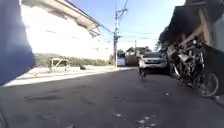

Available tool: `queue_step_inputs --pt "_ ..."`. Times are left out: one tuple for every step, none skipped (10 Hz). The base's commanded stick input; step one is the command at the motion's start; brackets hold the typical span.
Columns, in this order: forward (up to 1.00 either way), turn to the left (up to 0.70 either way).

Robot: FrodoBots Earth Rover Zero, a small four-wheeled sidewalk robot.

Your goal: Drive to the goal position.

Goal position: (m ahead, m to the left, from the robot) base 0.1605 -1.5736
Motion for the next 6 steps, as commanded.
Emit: queue_step_inputs --pt "0.33 -0.59" --pt "0.33 -0.59" --pt "0.33 -0.59" --pt "0.33 -0.24" --pt "0.34 -0.01" --pt "0.36 -0.01"
